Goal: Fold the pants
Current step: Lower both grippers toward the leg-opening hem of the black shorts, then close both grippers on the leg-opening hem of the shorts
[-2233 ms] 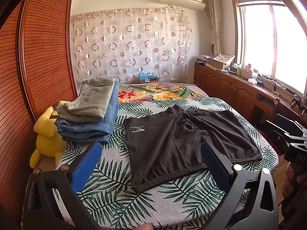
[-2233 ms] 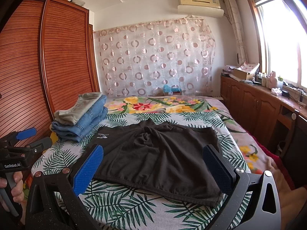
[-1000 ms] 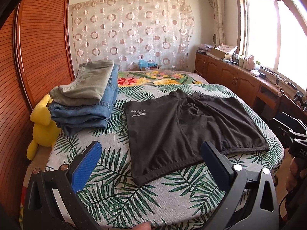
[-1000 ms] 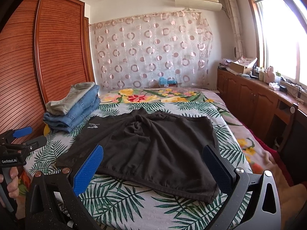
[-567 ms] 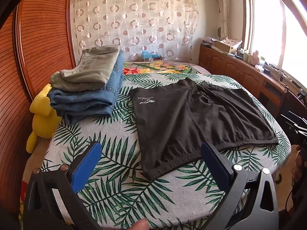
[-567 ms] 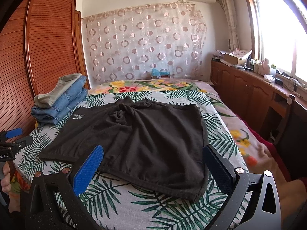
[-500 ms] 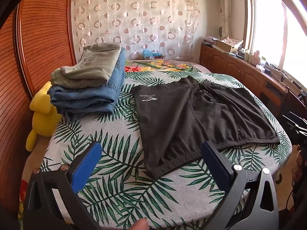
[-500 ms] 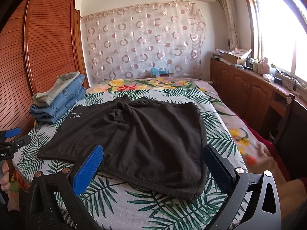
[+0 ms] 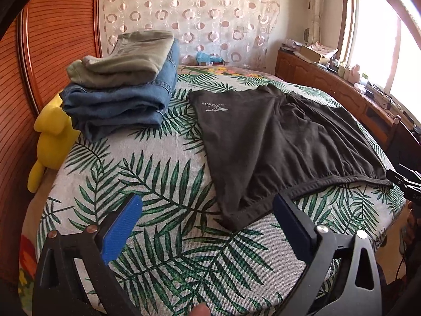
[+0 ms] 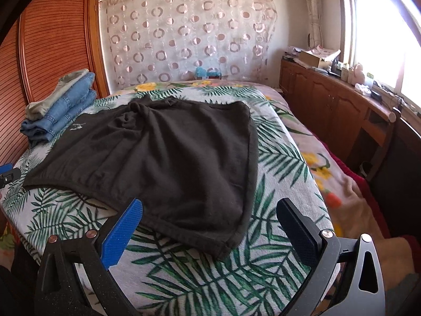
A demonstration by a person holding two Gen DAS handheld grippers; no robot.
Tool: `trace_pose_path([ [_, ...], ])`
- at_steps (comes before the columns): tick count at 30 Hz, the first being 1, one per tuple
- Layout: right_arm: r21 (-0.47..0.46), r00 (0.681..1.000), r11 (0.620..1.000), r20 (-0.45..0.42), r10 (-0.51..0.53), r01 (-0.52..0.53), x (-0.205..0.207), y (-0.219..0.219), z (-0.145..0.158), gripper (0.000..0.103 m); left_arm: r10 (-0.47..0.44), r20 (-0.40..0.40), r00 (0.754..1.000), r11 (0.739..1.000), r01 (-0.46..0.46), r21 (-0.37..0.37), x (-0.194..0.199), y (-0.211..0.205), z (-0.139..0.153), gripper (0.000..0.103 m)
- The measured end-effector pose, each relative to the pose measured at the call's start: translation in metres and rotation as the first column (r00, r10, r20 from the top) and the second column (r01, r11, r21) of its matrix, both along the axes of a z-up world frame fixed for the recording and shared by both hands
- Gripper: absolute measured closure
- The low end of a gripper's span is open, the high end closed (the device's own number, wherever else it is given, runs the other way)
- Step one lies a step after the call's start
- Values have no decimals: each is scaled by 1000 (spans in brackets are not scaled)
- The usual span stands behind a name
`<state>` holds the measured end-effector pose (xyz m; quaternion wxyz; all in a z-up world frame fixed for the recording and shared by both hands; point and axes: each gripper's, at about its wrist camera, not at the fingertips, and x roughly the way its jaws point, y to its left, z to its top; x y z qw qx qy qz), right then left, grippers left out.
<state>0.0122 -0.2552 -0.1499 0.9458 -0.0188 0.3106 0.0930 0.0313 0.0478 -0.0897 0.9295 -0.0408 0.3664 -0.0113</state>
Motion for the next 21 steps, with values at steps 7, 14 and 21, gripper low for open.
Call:
trace_pose_path([
  [7,31,999,999,-52,-17,19,-11,-9,14,13,-59,-33,998,994,56,-90,7,-2,-10,38],
  [14,65,997,998,-81,-14,19,-29,-20,22,30,-80,-35,996,993,76,-91,5,-9,-15,58],
  [21,59,997,998,-78,14,-9,-38,-1,38,58,-80,-32,996,995,78,-54,1,-14,-16,61],
])
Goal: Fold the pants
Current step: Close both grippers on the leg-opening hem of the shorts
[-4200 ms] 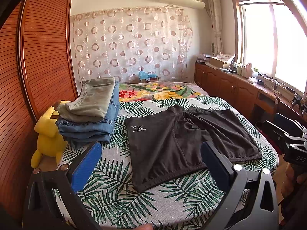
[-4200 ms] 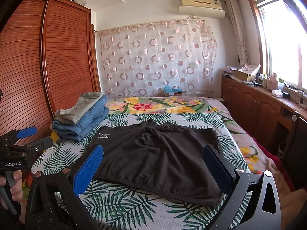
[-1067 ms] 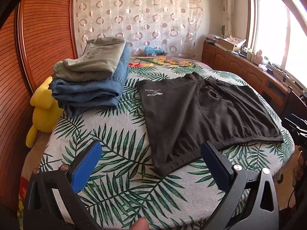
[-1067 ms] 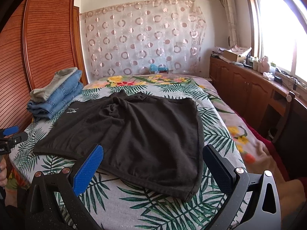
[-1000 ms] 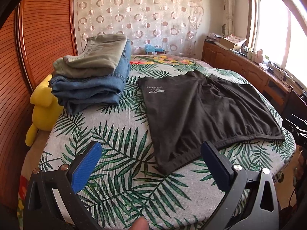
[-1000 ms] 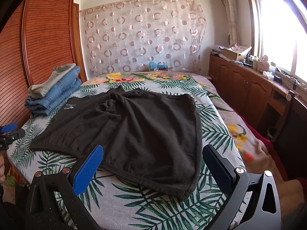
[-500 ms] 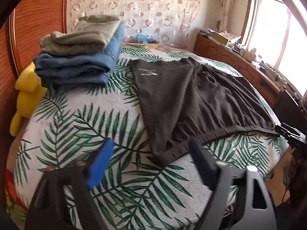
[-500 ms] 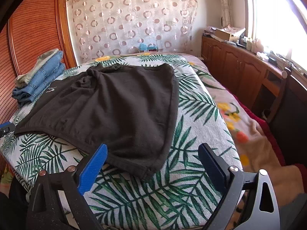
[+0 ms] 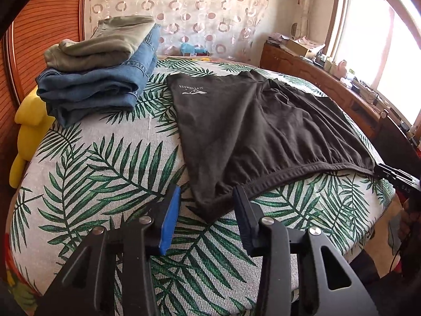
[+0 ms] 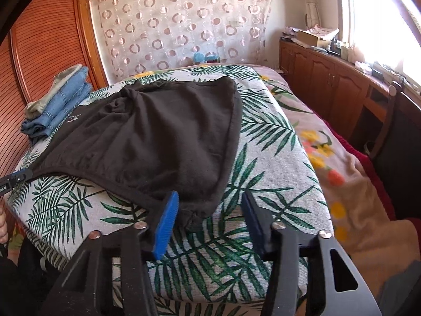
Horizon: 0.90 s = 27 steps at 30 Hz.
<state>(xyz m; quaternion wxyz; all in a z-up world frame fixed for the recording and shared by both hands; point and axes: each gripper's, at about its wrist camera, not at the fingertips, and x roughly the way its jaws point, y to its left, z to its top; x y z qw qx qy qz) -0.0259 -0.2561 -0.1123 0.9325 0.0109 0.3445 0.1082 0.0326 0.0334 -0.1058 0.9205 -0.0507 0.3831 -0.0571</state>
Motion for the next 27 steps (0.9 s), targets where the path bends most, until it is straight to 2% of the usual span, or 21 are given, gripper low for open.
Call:
trace_pose_path([
  [2,-7,1000,1000,1,20,-20,-5,6,3,70,1,0,1000,1000,-1,8,0,-1,0,61],
  [5,-5,999,999,-2,42,-42,-10,8,5,81,4,-1,1000,1000,-4,16,0,-1,0,62],
  [7,-6,999,999,-5,54,-54,-8,5,6,87,-15,2,1000,1000,15,13,1,-2,1,80],
  [8,-11,998,998,-7,57,-57,-9,6,8,90,-24,0,1000,1000,24,2,2,-2,1,83],
  [10,-20,998,998,-11,66,-66,-12,5,10,92,-31,3,1000,999,31,8,2,-3,2,95],
  [12,-18,997,997,-16,74,-75,-7,-1,10,94,-31,8,999,999,32,-20,1,1,4,97],
  [16,-7,996,996,-13,88,-88,12,-12,7,95,-41,26,999,998,42,-43,-6,4,11,98],
  [21,-5,993,993,12,117,-117,6,-16,17,95,-41,73,996,998,45,-54,-21,6,28,98],
  [27,-15,989,989,18,146,-146,2,-17,23,96,-47,121,992,998,51,-34,-37,15,56,98],
])
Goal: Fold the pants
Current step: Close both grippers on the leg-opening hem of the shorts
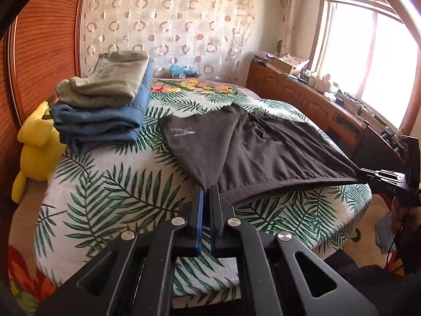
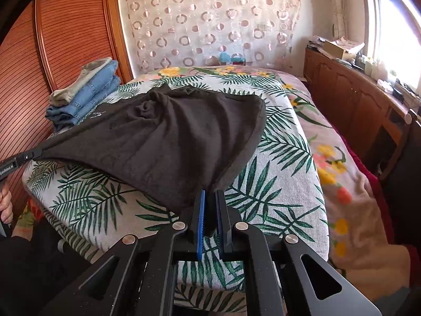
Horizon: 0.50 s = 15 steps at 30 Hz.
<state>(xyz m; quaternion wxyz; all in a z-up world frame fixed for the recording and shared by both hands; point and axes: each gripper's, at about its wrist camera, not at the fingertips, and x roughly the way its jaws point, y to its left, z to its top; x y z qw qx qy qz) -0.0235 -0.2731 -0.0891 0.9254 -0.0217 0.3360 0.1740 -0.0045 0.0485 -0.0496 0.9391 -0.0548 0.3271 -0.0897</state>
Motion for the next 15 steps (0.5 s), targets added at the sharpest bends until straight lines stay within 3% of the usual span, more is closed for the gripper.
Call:
trace_pose_path([
  [4,5,999,1000,-20,30,-30,-7,2,0,96,3,10,1000,1000,-3,-11,-12,6,12,98],
  [15,-22,998,999,-51,44,-45,-20,4,6,96,-23,-9,1000,1000,23,-9,-13,-1,8,98],
])
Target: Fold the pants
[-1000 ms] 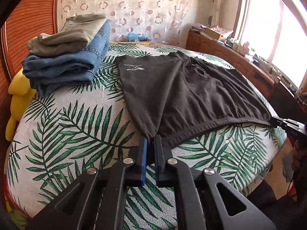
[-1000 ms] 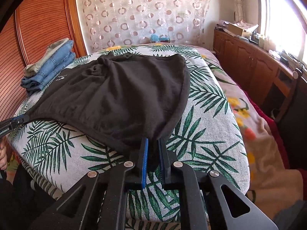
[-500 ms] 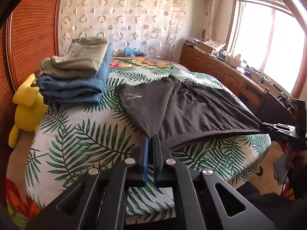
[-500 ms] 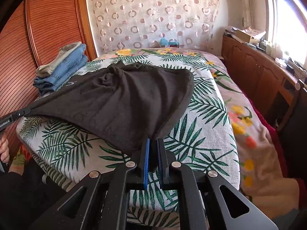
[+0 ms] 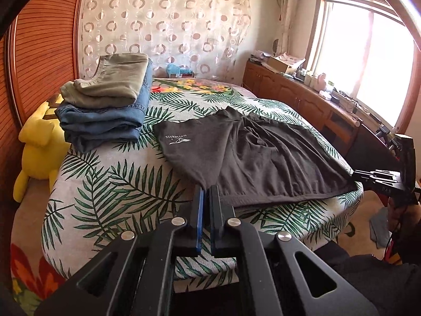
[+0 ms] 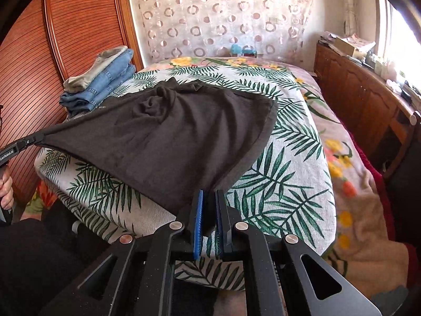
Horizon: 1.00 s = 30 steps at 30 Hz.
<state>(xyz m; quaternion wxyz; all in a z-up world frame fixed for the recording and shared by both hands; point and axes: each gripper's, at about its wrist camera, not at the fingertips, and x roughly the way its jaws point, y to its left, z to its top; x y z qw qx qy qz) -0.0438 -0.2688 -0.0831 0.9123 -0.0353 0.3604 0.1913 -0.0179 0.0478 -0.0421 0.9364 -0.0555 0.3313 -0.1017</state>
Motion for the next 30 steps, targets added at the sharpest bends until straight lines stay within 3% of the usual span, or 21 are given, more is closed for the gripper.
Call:
trace_pose_path([
  [2,-6,1000,1000,5,-7,7,2,3,5,85,-7,1,1000,1000,7,3,3,-3,0,98],
  [8,17,999,1000,42,-23,22,8,8,6,66,-23,-1,1000,1000,23,10,13,-11,5,98],
  [16,48,998,998,45,-47,45,20,7,-5,63,-118,15,993,993,118,27,34,-48,23,98],
  [30,73,995,995,58,-77,73,26,-11,-10,62,-301,71,951,953,298,54,73,-135,58,98],
])
